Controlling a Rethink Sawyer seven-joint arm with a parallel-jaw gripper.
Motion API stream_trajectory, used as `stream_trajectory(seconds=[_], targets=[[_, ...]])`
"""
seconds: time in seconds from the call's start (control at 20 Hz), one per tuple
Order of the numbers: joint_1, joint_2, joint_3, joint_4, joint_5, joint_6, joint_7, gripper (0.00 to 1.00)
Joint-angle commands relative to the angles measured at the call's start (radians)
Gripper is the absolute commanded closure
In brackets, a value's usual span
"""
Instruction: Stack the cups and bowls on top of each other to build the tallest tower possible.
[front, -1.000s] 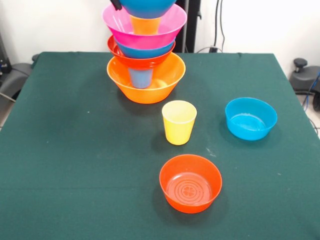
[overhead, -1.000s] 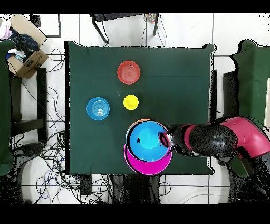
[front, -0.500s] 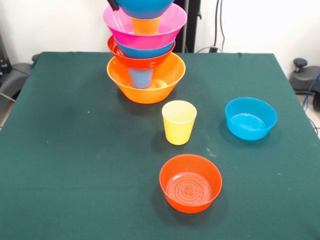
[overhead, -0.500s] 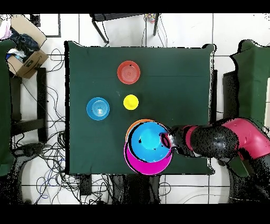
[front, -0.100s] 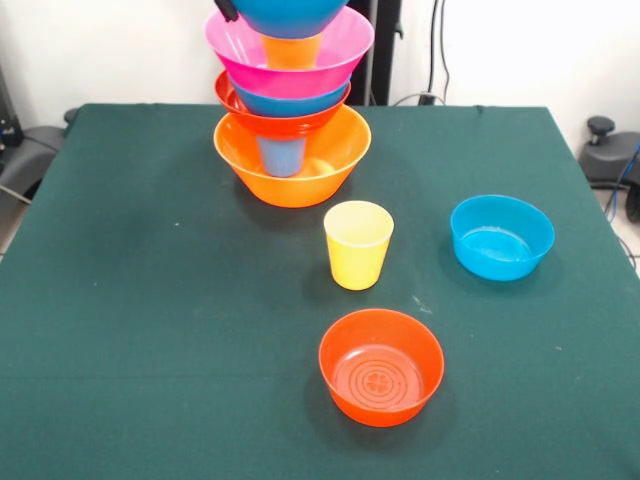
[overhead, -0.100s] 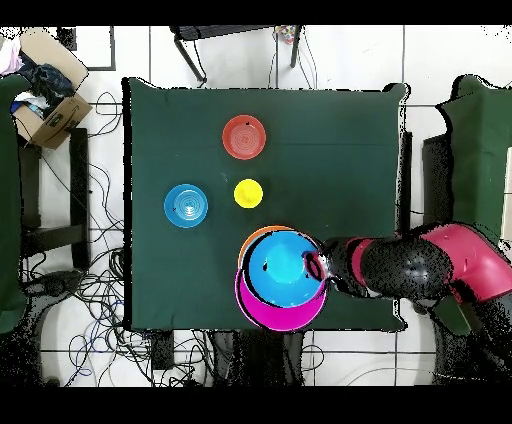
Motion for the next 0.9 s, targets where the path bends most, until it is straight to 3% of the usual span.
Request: stream_trajectory(seconds=[0.05,0.9], targets=[[0.037,0.020,-0.075,0.038,-0.059,0.128,-0.303,1.00],[0.036,0.028,-0.073,0.040,-0.066,0.155,-0.296,1.00]])
